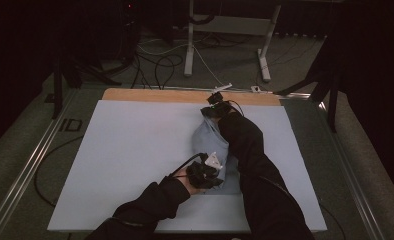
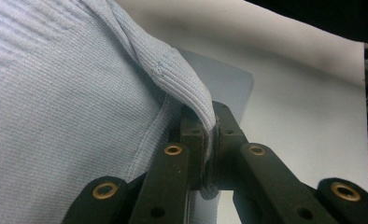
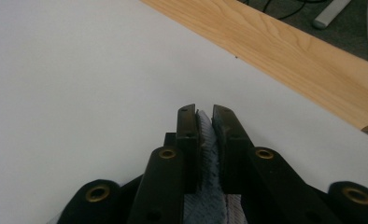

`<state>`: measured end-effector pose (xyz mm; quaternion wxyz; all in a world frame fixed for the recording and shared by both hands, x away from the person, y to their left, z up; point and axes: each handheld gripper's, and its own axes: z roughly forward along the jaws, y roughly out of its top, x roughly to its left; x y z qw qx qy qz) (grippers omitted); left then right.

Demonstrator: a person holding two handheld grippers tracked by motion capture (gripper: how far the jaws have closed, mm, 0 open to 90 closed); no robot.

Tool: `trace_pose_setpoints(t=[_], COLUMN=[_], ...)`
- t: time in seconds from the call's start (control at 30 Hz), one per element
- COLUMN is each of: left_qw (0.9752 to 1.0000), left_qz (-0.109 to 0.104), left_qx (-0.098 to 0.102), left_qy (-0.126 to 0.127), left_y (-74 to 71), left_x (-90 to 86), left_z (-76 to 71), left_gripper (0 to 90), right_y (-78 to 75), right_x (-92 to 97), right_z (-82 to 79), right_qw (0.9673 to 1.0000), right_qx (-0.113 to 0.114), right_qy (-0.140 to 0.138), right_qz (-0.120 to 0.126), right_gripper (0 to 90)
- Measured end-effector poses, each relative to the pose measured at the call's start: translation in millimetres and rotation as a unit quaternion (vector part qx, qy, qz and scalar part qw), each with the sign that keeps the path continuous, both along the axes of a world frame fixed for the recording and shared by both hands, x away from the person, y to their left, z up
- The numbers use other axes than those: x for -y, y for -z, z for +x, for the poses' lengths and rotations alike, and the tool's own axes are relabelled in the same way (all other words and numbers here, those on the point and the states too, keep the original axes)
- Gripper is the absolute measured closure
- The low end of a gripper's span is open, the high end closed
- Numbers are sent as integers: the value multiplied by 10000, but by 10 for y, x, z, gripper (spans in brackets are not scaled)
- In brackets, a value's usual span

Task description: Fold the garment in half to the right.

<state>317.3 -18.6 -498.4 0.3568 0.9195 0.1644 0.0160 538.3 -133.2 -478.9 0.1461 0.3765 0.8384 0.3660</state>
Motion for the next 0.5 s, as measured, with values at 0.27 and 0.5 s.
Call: trace_pose_setpoints(t=[0.27,0.5], left_qw=[10000,9999], left_qz=[-1,122], left_qx=[-33,-45], left_qy=[-49,-24], left_y=[11,8], left_x=[57,142], left_z=[16,37], left_gripper=[872,872], right_y=[-39,-156], right_x=[148,331], right_z=[-3,-52], right_qw=[9999,9990], right_qx=[-74,-89], right_qy=[-49,-19], right_qz=[114,443], right_gripper=[416,171])
